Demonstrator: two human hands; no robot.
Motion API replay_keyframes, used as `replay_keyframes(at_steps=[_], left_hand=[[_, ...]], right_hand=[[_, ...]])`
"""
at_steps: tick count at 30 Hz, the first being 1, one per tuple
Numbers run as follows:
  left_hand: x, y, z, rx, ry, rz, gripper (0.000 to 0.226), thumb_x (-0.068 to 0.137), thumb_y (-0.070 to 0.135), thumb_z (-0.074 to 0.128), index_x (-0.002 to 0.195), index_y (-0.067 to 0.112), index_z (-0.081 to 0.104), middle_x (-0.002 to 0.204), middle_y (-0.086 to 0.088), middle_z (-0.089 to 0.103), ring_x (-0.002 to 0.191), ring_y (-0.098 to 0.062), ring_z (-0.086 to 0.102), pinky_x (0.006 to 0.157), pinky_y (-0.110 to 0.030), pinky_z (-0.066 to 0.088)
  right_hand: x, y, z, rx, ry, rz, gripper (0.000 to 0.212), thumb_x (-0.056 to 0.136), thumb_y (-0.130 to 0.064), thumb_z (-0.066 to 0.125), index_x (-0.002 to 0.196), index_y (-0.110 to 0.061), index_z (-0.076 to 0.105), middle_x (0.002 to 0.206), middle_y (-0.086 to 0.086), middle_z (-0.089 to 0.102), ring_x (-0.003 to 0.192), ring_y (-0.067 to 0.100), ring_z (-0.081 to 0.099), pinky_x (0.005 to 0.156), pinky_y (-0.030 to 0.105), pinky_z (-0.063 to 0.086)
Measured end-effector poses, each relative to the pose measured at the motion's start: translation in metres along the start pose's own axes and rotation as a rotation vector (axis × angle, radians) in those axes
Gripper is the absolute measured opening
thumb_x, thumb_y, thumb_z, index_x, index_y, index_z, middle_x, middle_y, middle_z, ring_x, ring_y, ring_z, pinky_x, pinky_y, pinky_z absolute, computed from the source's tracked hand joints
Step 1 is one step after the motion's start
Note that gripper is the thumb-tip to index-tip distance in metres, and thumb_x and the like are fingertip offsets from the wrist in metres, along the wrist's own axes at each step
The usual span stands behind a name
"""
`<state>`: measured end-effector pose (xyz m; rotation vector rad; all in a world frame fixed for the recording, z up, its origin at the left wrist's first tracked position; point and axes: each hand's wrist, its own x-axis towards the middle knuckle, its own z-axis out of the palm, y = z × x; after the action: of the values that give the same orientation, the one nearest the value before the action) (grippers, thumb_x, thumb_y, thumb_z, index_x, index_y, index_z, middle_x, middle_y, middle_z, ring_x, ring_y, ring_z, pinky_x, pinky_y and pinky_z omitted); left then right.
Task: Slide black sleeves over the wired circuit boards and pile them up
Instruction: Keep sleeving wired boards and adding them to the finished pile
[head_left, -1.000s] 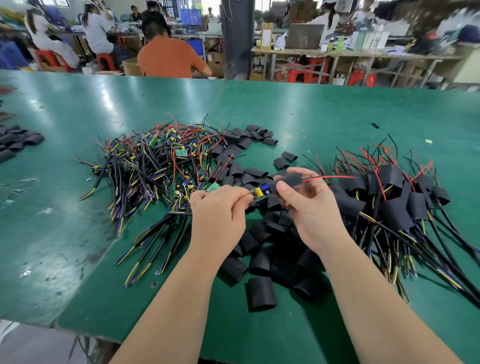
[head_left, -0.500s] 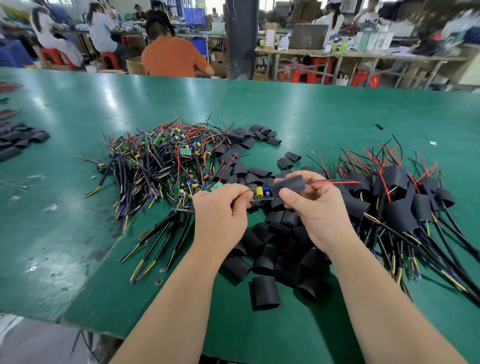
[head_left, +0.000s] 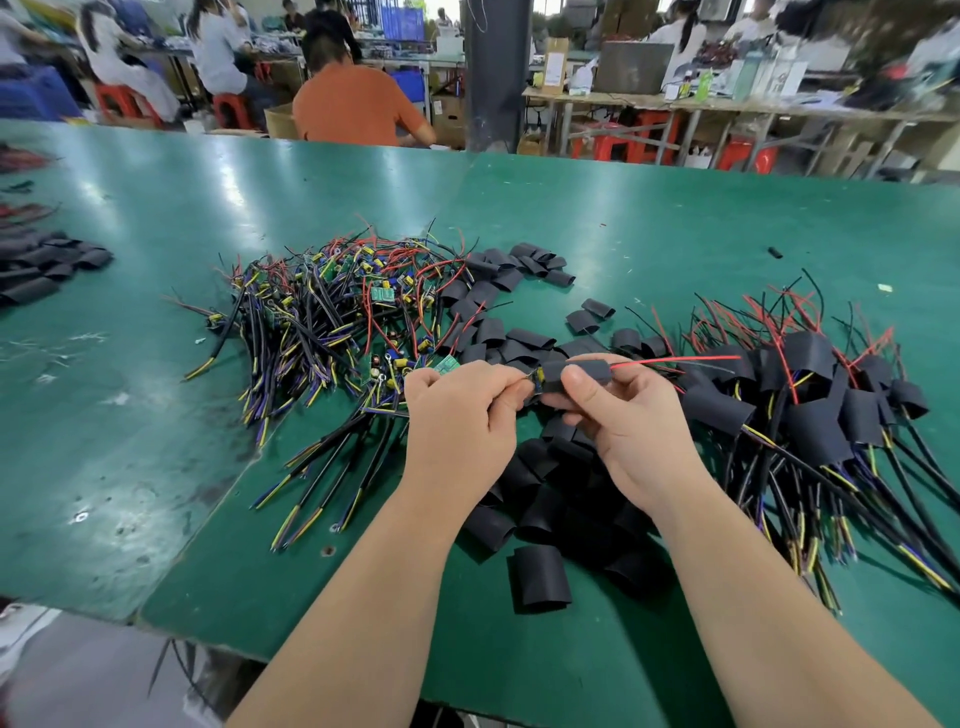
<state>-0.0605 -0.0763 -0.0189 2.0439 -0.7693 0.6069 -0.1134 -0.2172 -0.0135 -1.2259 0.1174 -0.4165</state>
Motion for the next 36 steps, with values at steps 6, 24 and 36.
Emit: replay_keyframes(at_steps=[6, 24, 36], left_hand=[[0.000, 0.003, 0.002, 0.171, -0.051, 0.058, 0.018, 0.088, 0.015, 0.058, 0.074, 0.014, 0.069, 0.066, 0.002, 0.060, 0.062, -0.021, 0.050, 0.074, -0.037, 0.024], [0.002, -0.002, -0.002, -0.114, -0.039, -0.148, 0.011, 0.083, 0.027, 0.073, 0.079, 0.017, 0.074, 0.062, 0.005, 0.066, 0.058, -0.019, 0.061, 0.075, -0.054, 0.047], [0.010, -0.031, -0.017, -0.040, 0.301, -0.390, 0.035, 0.095, 0.032, 0.039, 0.084, 0.016, 0.068, 0.070, 0.002, 0.066, 0.063, -0.010, 0.059, 0.067, -0.028, 0.047]], right_hand=[[-0.001, -0.001, -0.003, -0.050, 0.049, 0.024, 0.028, 0.072, -0.026, 0.074, 0.086, -0.006, 0.062, 0.082, 0.005, 0.074, 0.073, 0.020, 0.073, 0.051, 0.019, 0.048], [-0.004, 0.006, 0.008, -0.140, -0.007, 0.056, 0.060, 0.086, 0.000, 0.064, 0.139, -0.021, 0.045, 0.091, 0.007, 0.068, 0.082, 0.016, 0.060, 0.071, 0.023, 0.053], [-0.007, -0.081, -0.051, 0.679, 0.329, -0.213, 0.006, 0.090, -0.014, 0.052, 0.094, -0.010, 0.054, 0.069, -0.002, 0.061, 0.056, 0.005, 0.055, 0.054, 0.014, 0.043]])
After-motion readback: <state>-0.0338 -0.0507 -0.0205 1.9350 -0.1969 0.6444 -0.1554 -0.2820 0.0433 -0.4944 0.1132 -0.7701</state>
